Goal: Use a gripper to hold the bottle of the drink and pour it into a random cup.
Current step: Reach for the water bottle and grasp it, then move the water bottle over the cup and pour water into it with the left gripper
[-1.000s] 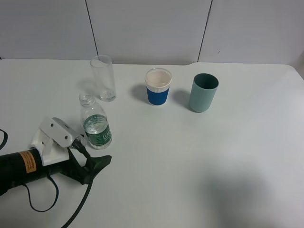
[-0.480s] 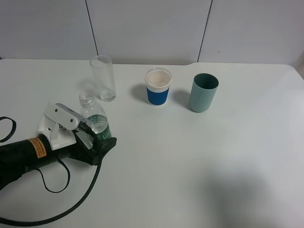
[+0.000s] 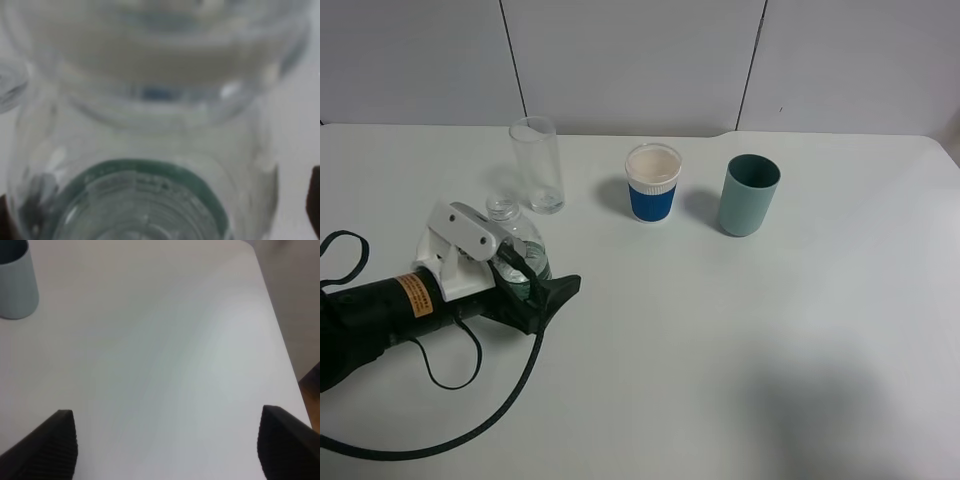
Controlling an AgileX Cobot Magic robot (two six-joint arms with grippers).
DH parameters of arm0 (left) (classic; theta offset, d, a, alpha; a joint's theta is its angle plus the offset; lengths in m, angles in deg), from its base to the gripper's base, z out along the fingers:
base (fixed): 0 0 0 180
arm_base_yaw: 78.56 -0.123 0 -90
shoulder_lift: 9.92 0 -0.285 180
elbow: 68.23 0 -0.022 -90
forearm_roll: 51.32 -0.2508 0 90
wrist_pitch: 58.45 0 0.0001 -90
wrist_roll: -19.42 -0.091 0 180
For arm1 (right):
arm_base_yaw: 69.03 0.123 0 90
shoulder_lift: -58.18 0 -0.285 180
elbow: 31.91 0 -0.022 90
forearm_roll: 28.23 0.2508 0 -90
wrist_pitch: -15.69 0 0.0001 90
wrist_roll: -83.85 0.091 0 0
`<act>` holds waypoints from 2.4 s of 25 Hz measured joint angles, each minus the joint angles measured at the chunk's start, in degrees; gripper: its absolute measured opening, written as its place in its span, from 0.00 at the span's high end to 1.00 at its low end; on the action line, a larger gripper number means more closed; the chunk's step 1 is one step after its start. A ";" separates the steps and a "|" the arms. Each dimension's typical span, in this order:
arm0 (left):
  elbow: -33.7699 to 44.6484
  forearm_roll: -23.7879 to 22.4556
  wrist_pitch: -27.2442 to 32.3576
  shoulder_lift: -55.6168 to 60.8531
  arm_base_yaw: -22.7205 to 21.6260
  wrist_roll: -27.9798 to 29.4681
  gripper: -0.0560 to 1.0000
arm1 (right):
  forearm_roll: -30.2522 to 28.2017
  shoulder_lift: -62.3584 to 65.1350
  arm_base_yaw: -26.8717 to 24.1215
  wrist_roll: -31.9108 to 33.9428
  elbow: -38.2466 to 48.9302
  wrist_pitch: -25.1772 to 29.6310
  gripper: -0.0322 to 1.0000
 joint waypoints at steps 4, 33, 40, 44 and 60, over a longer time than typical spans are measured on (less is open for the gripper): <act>-0.28 -0.54 0.00 0.00 0.00 0.00 0.06 | 0.00 0.00 0.00 0.00 0.00 0.00 0.25; -0.57 -1.54 0.67 7.68 0.00 4.59 0.44 | 0.00 0.00 0.00 0.00 0.00 0.00 0.25; -1.03 -0.96 7.06 16.08 0.00 7.53 0.44 | 0.00 0.00 0.00 0.00 0.00 0.00 0.25; -3.81 -1.12 16.52 21.50 0.00 11.06 0.44 | 0.00 0.00 0.00 0.00 0.00 0.00 0.25; -23.17 -3.25 54.37 30.14 0.00 11.70 0.44 | 0.00 0.00 0.00 0.00 0.00 0.00 0.25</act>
